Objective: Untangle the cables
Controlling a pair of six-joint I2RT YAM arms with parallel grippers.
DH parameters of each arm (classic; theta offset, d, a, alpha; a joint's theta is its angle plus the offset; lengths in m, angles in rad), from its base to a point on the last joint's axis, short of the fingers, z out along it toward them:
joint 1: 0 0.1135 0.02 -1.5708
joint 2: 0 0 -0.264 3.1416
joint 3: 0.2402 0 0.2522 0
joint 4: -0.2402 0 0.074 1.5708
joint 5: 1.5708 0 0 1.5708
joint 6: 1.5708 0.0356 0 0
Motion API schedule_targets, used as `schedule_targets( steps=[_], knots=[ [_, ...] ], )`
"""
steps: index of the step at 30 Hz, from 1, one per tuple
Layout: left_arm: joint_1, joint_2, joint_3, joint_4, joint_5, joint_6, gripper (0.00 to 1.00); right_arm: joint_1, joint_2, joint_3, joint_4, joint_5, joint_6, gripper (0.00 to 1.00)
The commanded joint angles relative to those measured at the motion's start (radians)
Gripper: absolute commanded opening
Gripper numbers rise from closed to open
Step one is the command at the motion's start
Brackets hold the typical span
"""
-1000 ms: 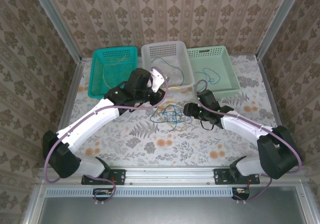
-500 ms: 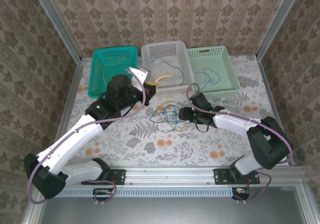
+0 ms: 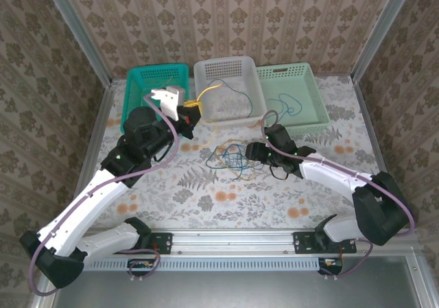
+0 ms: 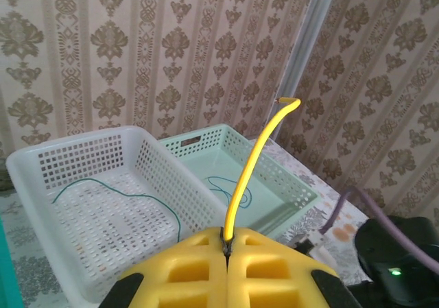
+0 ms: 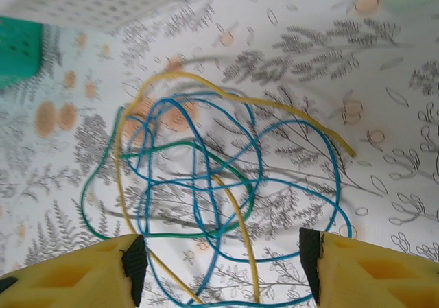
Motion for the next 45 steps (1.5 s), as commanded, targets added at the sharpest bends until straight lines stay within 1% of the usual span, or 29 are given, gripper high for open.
schedule_targets(
  steps=[1, 4, 6, 8, 13, 14, 18, 23, 30, 34, 36, 37, 38, 39, 40, 42, 43, 45],
  knots=[
    [0.019, -0.027, 0.027, 0.014, -0.013, -0.046, 0.02, 0.010, -0.062, -0.012, 0.085, 0.002, -0.023, 0.65],
    [0.017, -0.030, 0.013, 0.073, -0.024, -0.095, 0.01, 0.020, -0.074, -0.001, 0.144, -0.045, -0.027, 0.67],
    [0.017, -0.032, -0.007, 0.133, -0.029, -0.124, 0.01, 0.023, -0.062, 0.016, 0.168, -0.086, 0.026, 0.70],
    [0.019, -0.025, -0.014, 0.166, -0.028, -0.125, 0.01, 0.023, -0.042, 0.031, 0.219, -0.162, 0.100, 0.71],
    [0.013, 0.002, 0.029, 0.135, 0.039, -0.086, 0.02, 0.019, 0.021, 0.131, 0.199, -0.313, 0.234, 0.71],
    [0.010, 0.003, 0.033, 0.131, 0.049, -0.080, 0.02, 0.019, 0.059, 0.141, 0.218, -0.347, 0.256, 0.71],
    [0.003, -0.001, 0.039, 0.119, 0.059, -0.065, 0.02, 0.023, 0.112, 0.169, 0.323, -0.443, 0.352, 0.71],
    [-0.005, 0.001, 0.036, 0.137, 0.070, -0.062, 0.02, 0.046, 0.183, 0.231, 0.344, -0.506, 0.377, 0.72],
    [-0.021, 0.005, 0.046, 0.148, 0.079, -0.059, 0.02, 0.056, 0.258, 0.280, 0.397, -0.493, 0.420, 0.71],
    [-0.031, 0.011, 0.043, 0.156, 0.079, -0.061, 0.02, 0.058, 0.302, 0.308, 0.422, -0.489, 0.441, 0.68],
    [-0.035, 0.009, 0.043, 0.156, 0.074, -0.060, 0.02, 0.059, 0.322, 0.327, 0.422, -0.493, 0.442, 0.61],
    [-0.034, 0.005, 0.042, 0.157, 0.071, -0.059, 0.02, 0.061, 0.331, 0.334, 0.418, -0.499, 0.443, 0.57],
    [-0.034, 0.002, 0.044, 0.155, 0.068, -0.056, 0.02, 0.062, 0.336, 0.337, 0.414, -0.504, 0.439, 0.50],
    [-0.035, 0.000, 0.047, 0.148, 0.059, -0.053, 0.02, 0.062, 0.338, 0.338, 0.405, -0.504, 0.429, 0.39],
    [-0.034, -0.004, 0.055, 0.134, 0.044, -0.048, 0.02, 0.064, 0.335, 0.337, 0.386, -0.499, 0.407, 0.25],
    [-0.026, -0.008, 0.066, 0.103, 0.008, -0.048, 0.02, 0.071, 0.313, 0.336, 0.316, -0.471, 0.334, 0.05],
    [-0.013, -0.013, 0.072, 0.088, -0.006, -0.053, 0.02, 0.076, 0.296, 0.339, 0.267, -0.453, 0.280, 0.00],
    [0.026, -0.025, 0.073, 0.074, -0.020, -0.084, 0.02, 0.087, 0.262, 0.339, 0.174, -0.423, 0.169, 0.00]
  ],
)
